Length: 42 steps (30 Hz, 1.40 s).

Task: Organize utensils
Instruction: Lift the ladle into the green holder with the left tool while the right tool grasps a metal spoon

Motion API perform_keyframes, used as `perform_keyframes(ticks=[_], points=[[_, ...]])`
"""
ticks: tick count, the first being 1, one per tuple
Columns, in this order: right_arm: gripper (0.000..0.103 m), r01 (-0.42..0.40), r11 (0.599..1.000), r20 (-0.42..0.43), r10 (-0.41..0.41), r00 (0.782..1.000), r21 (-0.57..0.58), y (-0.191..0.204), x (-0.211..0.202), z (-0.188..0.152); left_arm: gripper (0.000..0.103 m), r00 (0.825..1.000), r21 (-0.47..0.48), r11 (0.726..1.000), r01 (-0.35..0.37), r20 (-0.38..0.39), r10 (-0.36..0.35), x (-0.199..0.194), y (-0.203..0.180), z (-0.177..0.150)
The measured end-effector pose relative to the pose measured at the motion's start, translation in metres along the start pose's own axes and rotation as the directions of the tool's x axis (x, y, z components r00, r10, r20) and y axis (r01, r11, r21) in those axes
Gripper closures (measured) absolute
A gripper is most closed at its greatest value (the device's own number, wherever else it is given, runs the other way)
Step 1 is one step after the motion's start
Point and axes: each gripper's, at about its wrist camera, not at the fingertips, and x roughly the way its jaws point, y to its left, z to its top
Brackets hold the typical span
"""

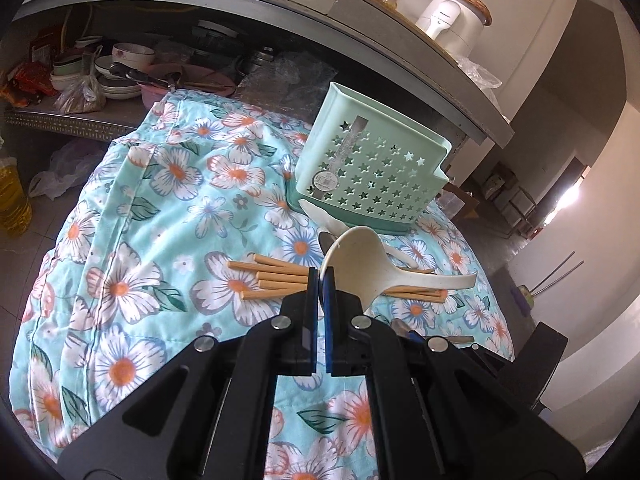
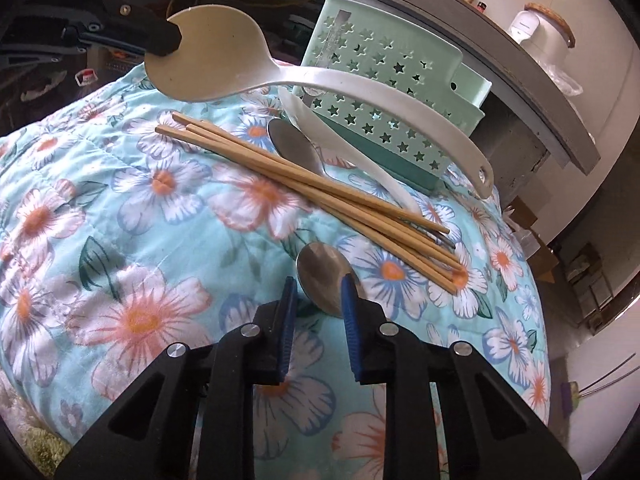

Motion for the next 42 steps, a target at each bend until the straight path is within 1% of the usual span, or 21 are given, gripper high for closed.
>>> perform_keyframes(ticks=[5,9,12,16,19,23,25,27,29,31,33,35,38,40,42], points=[[0.085,0.069,0.997,-0.01,-0.069,0.998,-0.039,0.012,0.006,0.008,0.102,0.999,-0.018,1.0,0.001,0.035,-0.001,-0.013,0.005,0.003],[0.093,0.096,0.994,-0.026,-0.098,0.995,-0.053,0.015,0.011,0.009,0.102,0.998,-0.017,1.0,-0.005,0.062,0.006,-0.024,0.006,0.005],[0.095,0.101,0.994,-0.021,-0.103,0.994,-0.051,0.014,0.014,0.011,0.102,0.997,-0.024,1.0,-0.002,0.077,0.003,-0.031,0.007,0.006],[0.096,0.077,0.997,-0.009,-0.077,0.997,-0.013,0.006,0.003,0.01,0.102,0.994,-0.024,1.0,0.004,0.105,-0.001,-0.043,0.006,0.009],[0.097,0.054,0.998,0.019,-0.054,0.998,0.023,-0.006,-0.011,0.01,0.102,0.991,-0.025,1.0,0.016,0.136,-0.013,-0.052,0.005,0.014],[0.098,-0.022,0.995,0.052,0.017,0.998,0.094,-0.027,-0.031,0.013,0.102,0.981,-0.014,0.999,0.037,0.192,-0.034,-0.064,0.002,0.029],[0.098,-0.062,0.989,0.07,0.053,0.996,0.135,-0.039,-0.041,0.014,0.102,0.975,0.003,0.999,0.035,0.222,-0.035,-0.07,-0.002,0.04],[0.098,-0.102,0.979,0.087,0.087,0.992,0.177,-0.052,-0.048,0.017,0.102,0.967,0.025,1.0,0.018,0.255,-0.024,-0.075,-0.008,0.052],[0.099,-0.123,0.97,0.106,0.103,0.989,0.209,-0.064,-0.056,0.018,0.102,0.956,0.061,0.998,-0.01,0.293,-0.008,-0.082,-0.016,0.064],[0.099,-0.142,0.961,0.122,0.116,0.986,0.237,-0.073,-0.061,0.019,0.102,0.943,0.112,0.991,-0.071,0.331,0.03,-0.086,-0.027,0.075],[0.099,-0.151,0.956,0.133,0.12,0.984,0.251,-0.08,-0.064,0.02,0.102,0.927,0.173,0.972,-0.159,0.366,0.087,-0.087,-0.041,0.086],[0.1,-0.153,0.953,0.142,0.12,0.983,0.26,-0.084,-0.066,0.021,0.102,0.912,0.229,0.943,-0.241,0.387,0.139,-0.084,-0.052,0.096],[0.1,-0.162,0.951,0.152,0.125,0.98,0.262,-0.086,-0.068,0.021,0.102,0.876,0.308,0.874,-0.375,0.427,0.225,-0.074,-0.069,0.108],[0.1,-0.169,0.951,0.157,0.131,0.979,0.26,-0.086,-0.069,0.02,0.102,0.846,0.351,0.817,-0.457,0.455,0.278,-0.066,-0.08,0.114],[0.1,-0.172,0.951,0.161,0.133,0.978,0.256,-0.086,-0.069,0.019,0.102,0.827,0.387,0.769,-0.508,0.47,0.31,-0.057,-0.087,0.119]])
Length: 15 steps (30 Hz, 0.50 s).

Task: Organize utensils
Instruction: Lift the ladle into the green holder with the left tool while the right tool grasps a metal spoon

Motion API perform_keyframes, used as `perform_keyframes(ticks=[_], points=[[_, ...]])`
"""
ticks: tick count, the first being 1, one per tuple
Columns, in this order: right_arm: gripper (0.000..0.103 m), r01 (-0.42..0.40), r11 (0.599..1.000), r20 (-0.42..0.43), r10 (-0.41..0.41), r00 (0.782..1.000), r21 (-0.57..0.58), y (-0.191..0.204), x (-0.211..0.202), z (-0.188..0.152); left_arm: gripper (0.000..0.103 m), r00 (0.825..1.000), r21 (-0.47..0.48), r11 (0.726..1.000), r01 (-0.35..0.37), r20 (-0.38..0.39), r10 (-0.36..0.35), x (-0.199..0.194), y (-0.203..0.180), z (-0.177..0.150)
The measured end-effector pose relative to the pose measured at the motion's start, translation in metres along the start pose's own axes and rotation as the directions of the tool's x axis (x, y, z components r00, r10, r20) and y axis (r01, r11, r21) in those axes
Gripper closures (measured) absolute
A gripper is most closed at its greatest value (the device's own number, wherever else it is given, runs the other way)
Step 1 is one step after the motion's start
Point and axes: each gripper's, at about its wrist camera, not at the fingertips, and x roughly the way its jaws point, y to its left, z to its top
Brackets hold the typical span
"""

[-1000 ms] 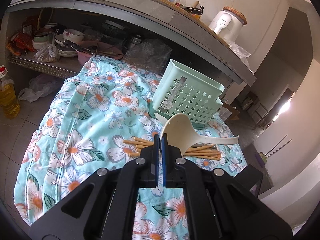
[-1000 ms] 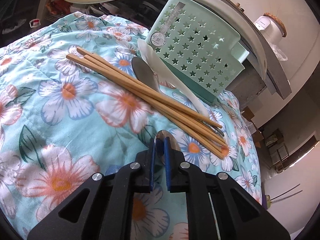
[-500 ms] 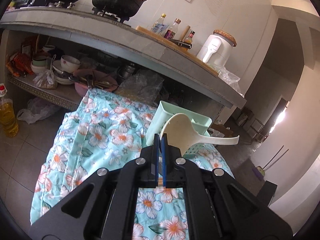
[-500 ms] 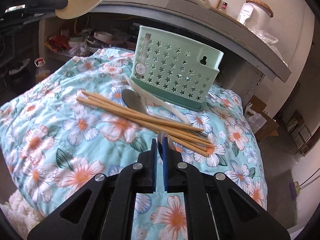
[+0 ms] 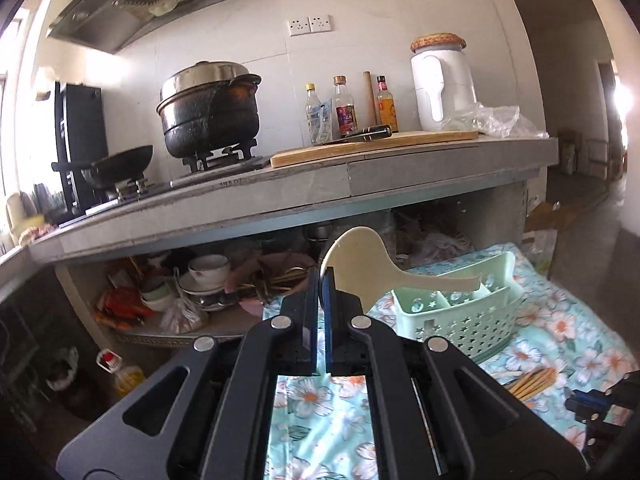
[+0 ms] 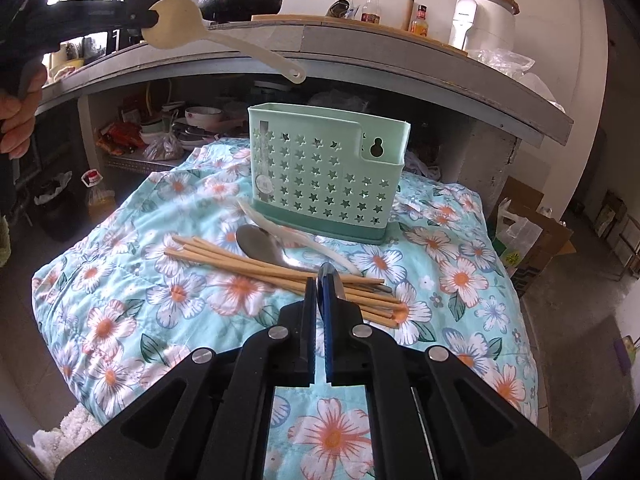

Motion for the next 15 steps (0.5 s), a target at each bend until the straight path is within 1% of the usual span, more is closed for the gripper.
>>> perform_keyframes(ticks=[2,4,6,8,11,13,15], points=[[0.1,-0.003,1.0,0.002,0.003,1.0,0.002,0.0,0.0,0.0,0.102,0.999,0.085,0.995,-0.043,-0.007,0.044,0.01,-0.012,0.003],[0.1,-0.008,1.0,0.003,0.008,1.0,0.006,-0.001,0.0,0.0,0.102,0.996,0.17,0.981,-0.088,-0.01,0.091,0.02,-0.023,0.005],[0.1,-0.012,1.0,0.006,0.012,1.0,0.006,-0.001,0.0,0.0,0.102,0.991,0.247,0.96,-0.13,0.0,0.134,0.029,-0.036,0.003],[0.1,-0.016,1.0,0.008,0.016,1.0,0.004,-0.002,0.0,-0.001,0.102,0.984,0.315,0.933,-0.174,0.022,0.176,0.036,-0.046,0.003],[0.1,-0.021,1.0,0.01,0.021,1.0,0.004,-0.002,0.001,-0.001,0.102,0.983,0.371,0.912,-0.177,0.013,0.185,0.046,-0.06,0.002],[0.1,-0.025,1.0,0.011,0.025,1.0,0.006,-0.003,0.002,-0.001,0.102,0.985,0.378,0.913,-0.154,-0.016,0.172,0.054,-0.064,0.002],[0.1,-0.028,1.0,0.016,0.028,0.999,0.009,-0.004,0.002,-0.001,0.101,0.988,0.354,0.928,-0.114,-0.056,0.143,0.062,-0.064,0.005]])
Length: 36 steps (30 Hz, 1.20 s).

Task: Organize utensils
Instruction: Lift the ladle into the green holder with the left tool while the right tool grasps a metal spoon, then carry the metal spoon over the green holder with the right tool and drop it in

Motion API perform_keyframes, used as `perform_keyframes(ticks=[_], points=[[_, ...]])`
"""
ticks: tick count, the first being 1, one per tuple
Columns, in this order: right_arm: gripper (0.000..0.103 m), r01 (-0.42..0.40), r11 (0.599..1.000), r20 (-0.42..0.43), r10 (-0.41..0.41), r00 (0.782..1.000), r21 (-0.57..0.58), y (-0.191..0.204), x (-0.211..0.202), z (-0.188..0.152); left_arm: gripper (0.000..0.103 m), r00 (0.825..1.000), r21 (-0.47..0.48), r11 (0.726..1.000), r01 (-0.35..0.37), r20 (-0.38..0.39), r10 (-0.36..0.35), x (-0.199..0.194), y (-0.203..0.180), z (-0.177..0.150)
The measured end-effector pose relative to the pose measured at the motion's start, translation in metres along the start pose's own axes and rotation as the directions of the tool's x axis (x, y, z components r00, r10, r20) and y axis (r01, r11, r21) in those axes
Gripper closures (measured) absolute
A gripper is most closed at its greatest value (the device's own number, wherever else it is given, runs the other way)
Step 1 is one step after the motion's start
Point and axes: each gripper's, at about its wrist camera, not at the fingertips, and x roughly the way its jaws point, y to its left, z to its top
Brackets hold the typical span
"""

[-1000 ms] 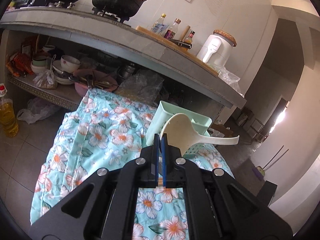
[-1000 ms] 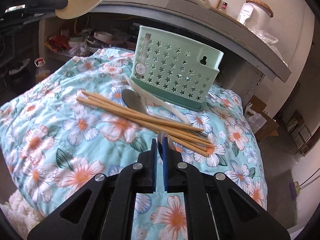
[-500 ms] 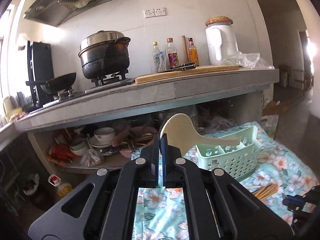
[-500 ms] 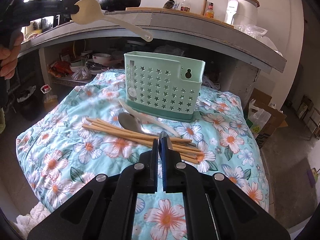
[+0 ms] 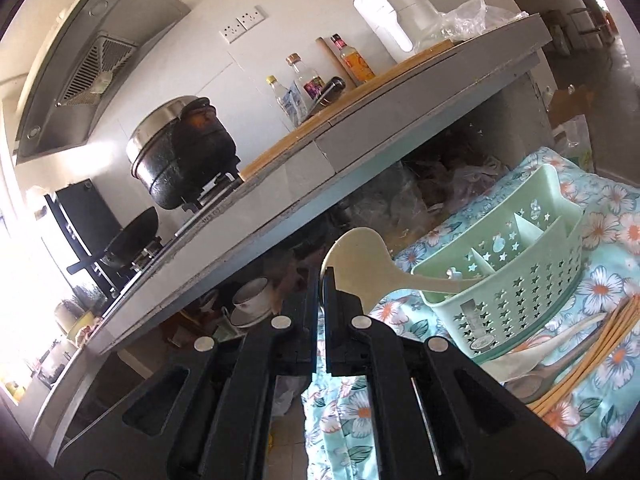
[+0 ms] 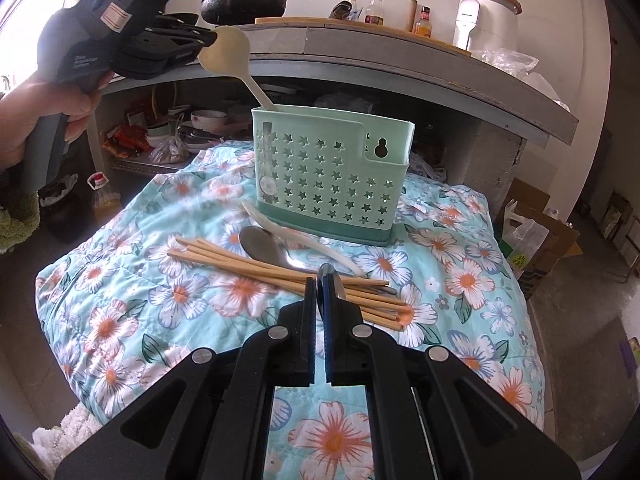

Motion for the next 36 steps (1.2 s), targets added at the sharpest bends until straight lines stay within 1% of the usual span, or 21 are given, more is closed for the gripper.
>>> perform_keyframes(ticks=[1,2,4,5,6,7,9,10,12,14,17,21,24,27,29,32,35,36], points=[[0.1,-0.001,1.0,0.002,0.001,1.0,0.002,-0.001,0.0,0.0,0.098,1.0,-0.026,0.999,0.026,-0.009,-0.026,0.003,0.002,0.001],[0.1,-0.002,1.0,0.004,0.002,1.0,0.005,-0.001,0.0,0.0,0.098,0.998,-0.059,0.997,0.057,-0.015,-0.058,0.006,0.005,0.002],[0.1,-0.006,1.0,0.008,0.006,1.0,0.012,-0.004,0.0,0.0,0.096,0.991,-0.137,0.982,0.126,-0.015,-0.129,0.012,0.011,0.003],[0.1,-0.008,1.0,0.011,0.008,1.0,0.016,-0.005,0.0,0.0,0.096,0.984,-0.185,0.968,0.171,-0.006,-0.175,0.014,0.016,0.003],[0.1,-0.009,1.0,0.013,0.009,1.0,0.02,-0.006,-0.001,0.0,0.092,0.978,-0.227,0.952,0.207,0.006,-0.211,0.017,0.019,0.003],[0.1,-0.01,1.0,0.016,0.01,1.0,0.023,-0.008,-0.001,0.0,0.083,0.97,-0.264,0.935,0.238,0.025,-0.24,0.018,0.022,0.002],[0.1,-0.015,0.999,0.019,0.014,1.0,0.03,-0.01,-0.001,0.001,0.074,0.952,-0.332,0.893,0.304,0.081,-0.294,0.018,0.029,0.0],[0.1,-0.016,0.999,0.021,0.016,1.0,0.034,-0.012,-0.001,0.002,0.072,0.943,-0.357,0.873,0.332,0.105,-0.315,0.018,0.032,-0.001],[0.1,-0.02,0.999,0.024,0.019,1.0,0.042,-0.014,-0.001,0.002,0.069,0.935,-0.402,0.844,0.355,0.127,-0.332,0.019,0.036,-0.004],[0.1,-0.024,0.998,0.028,0.023,0.999,0.053,-0.017,-0.002,0.003,0.066,0.924,-0.461,0.802,0.38,0.146,-0.354,0.02,0.042,-0.008],[0.1,-0.029,0.997,0.036,0.026,0.999,0.076,-0.025,-0.004,0.005,0.065,0.91,-0.543,0.736,0.405,0.163,-0.381,0.019,0.053,-0.017],[0.1,-0.043,0.991,0.051,0.037,0.998,0.126,-0.041,-0.008,0.01,0.057,0.903,-0.617,0.672,0.41,0.168,-0.396,0.011,0.059,-0.041],[0.1,-0.078,0.98,0.063,0.068,0.996,0.182,-0.059,-0.014,0.014,0.053,0.899,-0.647,0.648,0.402,0.144,-0.414,0.003,0.054,-0.066],[0.1,-0.113,0.965,0.083,0.096,0.992,0.235,-0.077,-0.02,0.02,0.052,0.892,-0.674,0.626,0.391,0.111,-0.438,-0.004,0.04,-0.095],[0.1,-0.145,0.953,0.097,0.124,0.988,0.265,-0.087,-0.023,0.025,0.051,0.883,-0.695,0.607,0.385,0.084,-0.463,-0.007,0.029,-0.114],[0.1,-0.172,0.941,0.118,0.143,0.983,0.29,-0.098,-0.026,0.034,0.051,0.865,-0.722,0.577,0.383,0.061,-0.498,-0.008,0.014,-0.137],[0.1,-0.204,0.932,0.143,0.168,0.975,0.3,-0.105,-0.028,0.044,0.049,0.845,-0.735,0.554,0.39,0.048,-0.532,-0.007,0.002,-0.15],[0.1,-0.215,0.929,0.151,0.176,0.973,0.301,-0.107,-0.029,0.048,0.048,0.842,-0.738,0.55,0.391,0.044,-0.538,-0.008,-0.001,-0.155]])
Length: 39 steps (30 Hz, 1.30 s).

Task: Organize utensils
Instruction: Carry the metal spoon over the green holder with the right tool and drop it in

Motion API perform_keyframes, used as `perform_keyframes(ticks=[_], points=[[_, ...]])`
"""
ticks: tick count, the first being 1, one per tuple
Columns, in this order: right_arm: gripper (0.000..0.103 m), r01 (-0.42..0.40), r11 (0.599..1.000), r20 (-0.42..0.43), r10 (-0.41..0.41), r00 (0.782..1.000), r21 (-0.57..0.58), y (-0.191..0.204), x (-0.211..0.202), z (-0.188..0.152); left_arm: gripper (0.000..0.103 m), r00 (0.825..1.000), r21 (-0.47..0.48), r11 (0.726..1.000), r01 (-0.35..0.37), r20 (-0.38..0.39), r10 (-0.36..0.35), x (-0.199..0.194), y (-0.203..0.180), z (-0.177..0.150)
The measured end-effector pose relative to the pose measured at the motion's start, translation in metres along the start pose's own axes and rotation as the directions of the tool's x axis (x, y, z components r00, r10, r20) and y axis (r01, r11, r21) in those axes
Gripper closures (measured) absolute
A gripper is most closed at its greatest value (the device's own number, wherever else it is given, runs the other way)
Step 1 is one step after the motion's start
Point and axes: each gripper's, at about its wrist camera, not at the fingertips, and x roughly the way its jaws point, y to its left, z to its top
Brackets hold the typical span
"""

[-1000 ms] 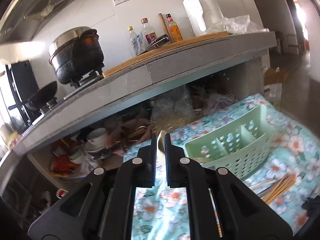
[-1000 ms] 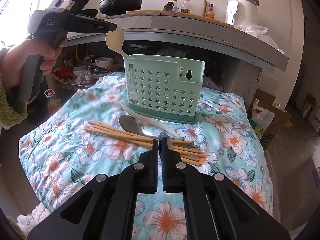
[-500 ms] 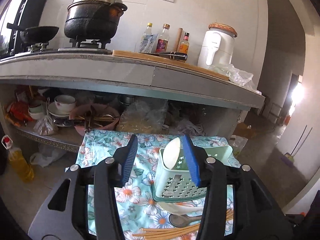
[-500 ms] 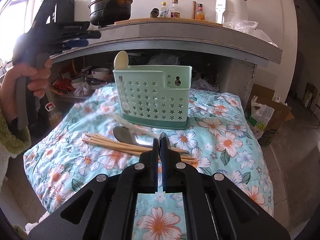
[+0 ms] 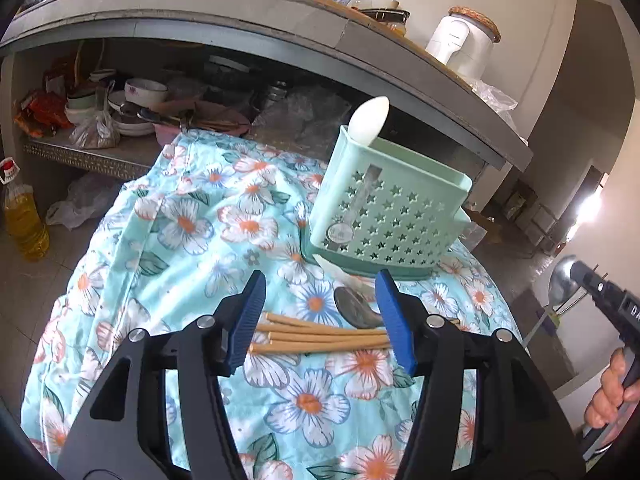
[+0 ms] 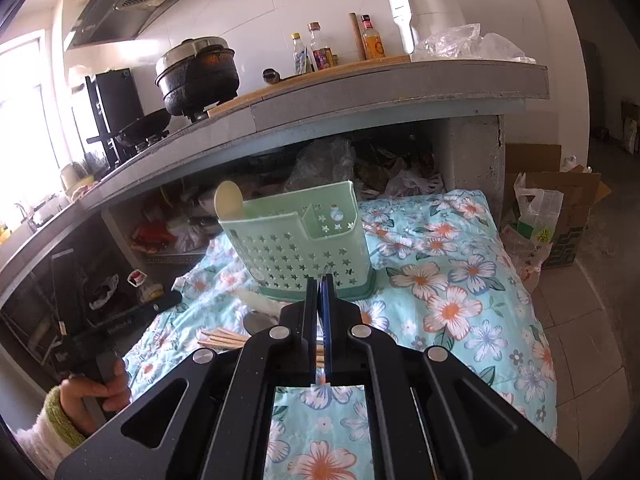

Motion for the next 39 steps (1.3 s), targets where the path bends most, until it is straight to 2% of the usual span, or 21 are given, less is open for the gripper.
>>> perform_keyframes(ticks=[7,10,15,19,25,31,35,39], points=[[0.1,-0.103,0.995,0.066,0.102,0.993,0.015,0.003,0.004,0.045,0.047,0.999,0.01,1.0,0.001,-0.038,-0.001,0.009,-0.002,-0.018],[0.1,-0.161,0.987,0.118,0.159,0.98,0.007,0.006,0.006,0.069,0.046,0.999,0.013,1.0,-0.004,-0.041,0.004,0.01,-0.001,-0.021],[0.1,-0.209,0.977,0.216,0.214,0.953,-0.046,0.017,0.014,0.109,0.046,0.999,0.015,1.0,-0.01,-0.035,0.01,0.01,0.003,-0.022],[0.1,-0.239,0.969,0.246,0.246,0.938,-0.062,0.02,0.036,0.135,0.046,1.0,0.008,1.0,-0.009,-0.03,0.009,0.01,0.005,-0.02],[0.1,-0.267,0.963,0.193,0.27,0.943,-0.043,0.018,0.09,0.142,0.044,1.0,0.008,1.0,0.001,-0.029,-0.001,0.013,0.006,-0.019],[0.1,-0.247,0.969,0.085,0.247,0.965,-0.012,0.004,0.14,0.116,0.043,0.999,0.014,1.0,-0.003,-0.034,0.003,0.017,0.007,-0.02],[0.1,-0.217,0.976,0.011,0.218,0.976,-0.015,-0.001,0.156,0.098,0.043,0.999,0.003,1.0,-0.014,-0.039,0.014,0.018,0.011,-0.02],[0.098,-0.191,0.981,-0.003,0.191,0.982,-0.033,-0.003,0.155,0.095,0.043,0.999,-0.008,1.0,-0.023,-0.045,0.023,0.019,0.012,-0.021]])
